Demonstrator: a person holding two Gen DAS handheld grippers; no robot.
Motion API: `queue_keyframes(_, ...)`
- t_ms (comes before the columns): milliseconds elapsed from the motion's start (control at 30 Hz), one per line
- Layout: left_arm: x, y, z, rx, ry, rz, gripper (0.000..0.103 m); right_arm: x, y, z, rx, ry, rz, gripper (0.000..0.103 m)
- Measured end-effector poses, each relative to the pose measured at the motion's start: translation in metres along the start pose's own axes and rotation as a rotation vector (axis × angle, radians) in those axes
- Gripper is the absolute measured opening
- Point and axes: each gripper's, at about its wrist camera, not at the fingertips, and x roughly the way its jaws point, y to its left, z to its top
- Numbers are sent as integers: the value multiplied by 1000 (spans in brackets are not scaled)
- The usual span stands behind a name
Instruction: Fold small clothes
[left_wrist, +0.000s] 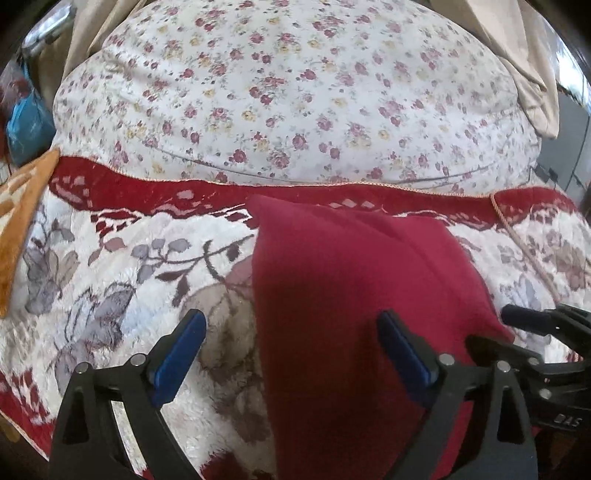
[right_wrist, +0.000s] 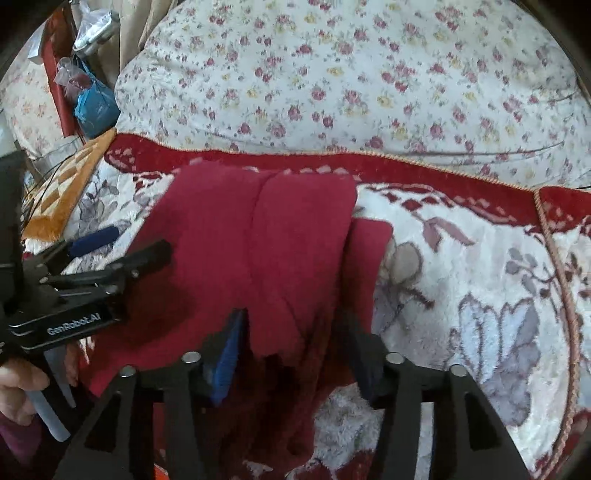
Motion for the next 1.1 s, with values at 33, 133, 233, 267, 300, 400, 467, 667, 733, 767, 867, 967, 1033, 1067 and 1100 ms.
queue_keyframes(33, -2, 2, 0, -1, -2, 7, 94, -6, 1, 0, 6, -12, 1, 73)
queue_keyframes(133, -8, 4, 0, 8, -22, 34, 94, -19, 1, 3, 22, -48, -12, 78)
queue_keyframes(233, -16, 5, -1, 16, -49, 54, 94, -25, 3, 5, 39, -68, -40, 84)
queue_keyframes(267, -18, 5, -1, 19, -54, 56, 94, -26, 3, 5, 45, -68, -45, 84)
queue_keyframes(300, -21, 5, -1, 24, -62, 62, 94, -26, 3, 5, 51, -67, -48, 84)
queue_keyframes(400, -27, 5, -2, 49, -82, 88, 94, -27, 6, 5, 63, -71, -66, 87)
queue_keyframes(467, -30, 4, -3, 60, -87, 97, 94, -28, 8, 4, 62, -75, -77, 89)
queue_keyframes(667, -36, 13, -2, 18, -96, 85, 94, -30, 13, 7, 60, -96, -106, 93)
queue_keyframes(733, -38, 17, -2, -1, -105, 88, 94, -30, 13, 7, 63, -99, -117, 94)
queue_keyframes(767, -39, 18, -2, -7, -109, 88, 94, -29, 14, 7, 63, -95, -116, 94)
queue_keyframes(867, -40, 20, -1, -17, -118, 87, 94, -26, 16, 8, 59, -84, -109, 94)
queue_keyframes(967, -38, 20, -1, -19, -109, 87, 94, -25, 17, 9, 53, -91, -113, 94)
queue_keyframes(1033, -37, 20, -1, -18, -108, 89, 94, -24, 17, 9, 52, -89, -117, 94)
queue_keyframes(1067, -37, 21, 0, -17, -108, 89, 94, -23, 17, 9, 53, -88, -117, 94)
queue_keyframes(1100, -37, 20, 0, -18, -107, 91, 94, -22, 17, 9, 55, -87, -117, 94)
